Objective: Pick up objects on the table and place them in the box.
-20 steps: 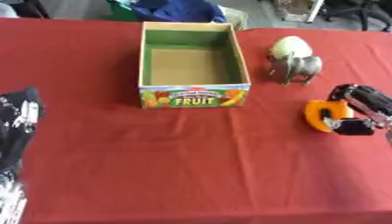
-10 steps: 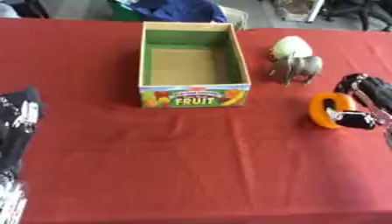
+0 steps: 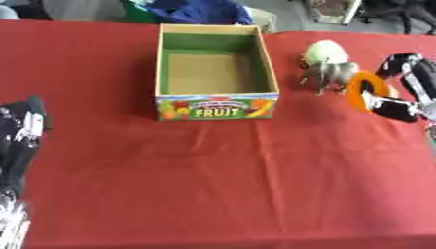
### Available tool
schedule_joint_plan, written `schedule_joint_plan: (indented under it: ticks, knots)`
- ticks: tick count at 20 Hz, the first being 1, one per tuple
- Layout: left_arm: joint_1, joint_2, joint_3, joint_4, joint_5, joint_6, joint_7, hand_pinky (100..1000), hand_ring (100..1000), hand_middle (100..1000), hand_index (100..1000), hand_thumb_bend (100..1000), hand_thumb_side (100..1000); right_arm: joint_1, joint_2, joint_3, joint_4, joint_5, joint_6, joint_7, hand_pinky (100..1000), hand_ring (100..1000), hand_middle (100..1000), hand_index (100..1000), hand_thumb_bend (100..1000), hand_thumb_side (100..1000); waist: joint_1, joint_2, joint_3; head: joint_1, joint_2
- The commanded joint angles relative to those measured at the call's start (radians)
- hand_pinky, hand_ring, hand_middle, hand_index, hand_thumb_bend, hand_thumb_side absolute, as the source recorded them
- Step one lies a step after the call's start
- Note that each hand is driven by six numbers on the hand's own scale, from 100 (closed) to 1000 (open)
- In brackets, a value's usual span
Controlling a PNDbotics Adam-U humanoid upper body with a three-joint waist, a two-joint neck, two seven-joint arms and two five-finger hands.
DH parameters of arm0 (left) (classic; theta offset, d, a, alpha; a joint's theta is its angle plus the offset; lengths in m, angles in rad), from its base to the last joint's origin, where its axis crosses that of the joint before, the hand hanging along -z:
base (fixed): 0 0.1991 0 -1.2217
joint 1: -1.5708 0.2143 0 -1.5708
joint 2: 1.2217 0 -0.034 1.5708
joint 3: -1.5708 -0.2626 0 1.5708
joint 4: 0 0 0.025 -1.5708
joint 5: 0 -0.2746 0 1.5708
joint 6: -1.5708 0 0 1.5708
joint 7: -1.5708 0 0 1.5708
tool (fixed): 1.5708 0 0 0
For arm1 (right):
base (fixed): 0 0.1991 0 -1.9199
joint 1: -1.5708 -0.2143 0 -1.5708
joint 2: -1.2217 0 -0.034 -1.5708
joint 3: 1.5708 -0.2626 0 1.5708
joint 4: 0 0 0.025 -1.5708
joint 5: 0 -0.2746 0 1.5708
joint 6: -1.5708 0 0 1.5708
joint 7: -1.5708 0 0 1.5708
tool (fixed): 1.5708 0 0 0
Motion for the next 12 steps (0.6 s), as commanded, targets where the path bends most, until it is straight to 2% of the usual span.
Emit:
schedule_joint_plan:
  ticks: [1,3,4,5,12]
  knots:
    - [-0.006,0.021,0.005,-0.01,-0.003,-0.001,-0.005,603,591,549,624,300,515,-0.076,-0.046,0.02,-0.032,-0.05,0.006,0.007,614,559,475,184,100,161,0.003,-0.019,0.001,0.003,0.0]
    - [-0.004,0.022,0.005,-0.01,-0.003,0.0,-0.006,603,591,549,624,300,515,-0.141,-0.046,0.048,-0.018,-0.066,0.003,0.014,612,558,477,185,100,153,0.006,-0.021,0.003,0.003,-0.001]
    - [-0.004,0.021,0.004,-0.009,-0.002,0.0,-0.006,603,591,549,624,306,509,-0.178,-0.044,0.066,-0.003,-0.073,-0.001,0.02,613,559,481,188,100,219,0.008,-0.021,0.004,0.002,-0.001]
    - [-0.004,0.02,0.004,-0.009,-0.002,0.0,-0.007,603,591,549,624,299,515,-0.211,-0.041,0.082,0.014,-0.078,-0.007,0.029,613,559,482,188,100,155,0.009,-0.022,0.005,0.001,-0.002]
    - [-0.006,0.015,-0.001,-0.01,0.001,0.002,-0.013,603,591,549,624,298,515,-0.445,0.031,0.169,0.209,-0.081,-0.043,0.08,604,552,479,186,100,175,0.02,-0.021,0.013,-0.005,-0.008]
